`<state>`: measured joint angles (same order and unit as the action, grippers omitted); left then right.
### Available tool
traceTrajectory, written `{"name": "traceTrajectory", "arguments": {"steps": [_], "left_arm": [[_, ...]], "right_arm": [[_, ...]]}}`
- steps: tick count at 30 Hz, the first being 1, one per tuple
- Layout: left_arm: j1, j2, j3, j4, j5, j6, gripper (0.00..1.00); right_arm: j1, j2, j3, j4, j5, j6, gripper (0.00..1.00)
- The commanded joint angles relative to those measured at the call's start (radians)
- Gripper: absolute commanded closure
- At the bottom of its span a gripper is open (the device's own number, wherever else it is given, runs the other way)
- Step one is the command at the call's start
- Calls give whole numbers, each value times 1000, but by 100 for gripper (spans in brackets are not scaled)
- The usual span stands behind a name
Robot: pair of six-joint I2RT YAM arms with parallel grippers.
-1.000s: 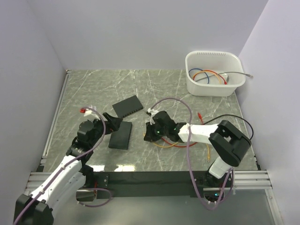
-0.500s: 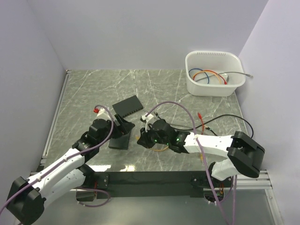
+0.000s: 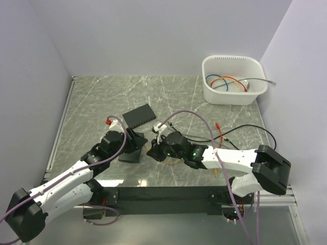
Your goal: Insert the plug into the switch port
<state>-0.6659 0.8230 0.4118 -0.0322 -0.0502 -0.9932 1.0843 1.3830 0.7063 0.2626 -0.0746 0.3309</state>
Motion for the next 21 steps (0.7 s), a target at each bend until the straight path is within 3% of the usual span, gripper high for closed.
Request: {"name": "traceTrajectory", "arguments": {"steps": [1, 8, 14, 18, 20, 21], "left_arm": [[-17, -1, 58, 9, -19, -9, 45], [-52, -7, 70, 2, -43, -19, 54], [-69, 4, 78, -2, -53, -19, 77], [-84, 11, 82, 6, -65, -21, 88], [-92, 18, 84, 5, -71, -19, 100], [-93, 16, 84, 3, -76, -21, 99]], "right_arm": [[8, -42, 12, 64, 50, -7, 100], [9, -21, 39, 52, 67, 0, 100], [8, -39, 22, 75, 65, 10, 100], [8, -47, 27, 70, 61, 10, 100], [9, -48, 32, 56, 62, 16, 100], [9, -52, 39, 49, 62, 17, 94]]}}
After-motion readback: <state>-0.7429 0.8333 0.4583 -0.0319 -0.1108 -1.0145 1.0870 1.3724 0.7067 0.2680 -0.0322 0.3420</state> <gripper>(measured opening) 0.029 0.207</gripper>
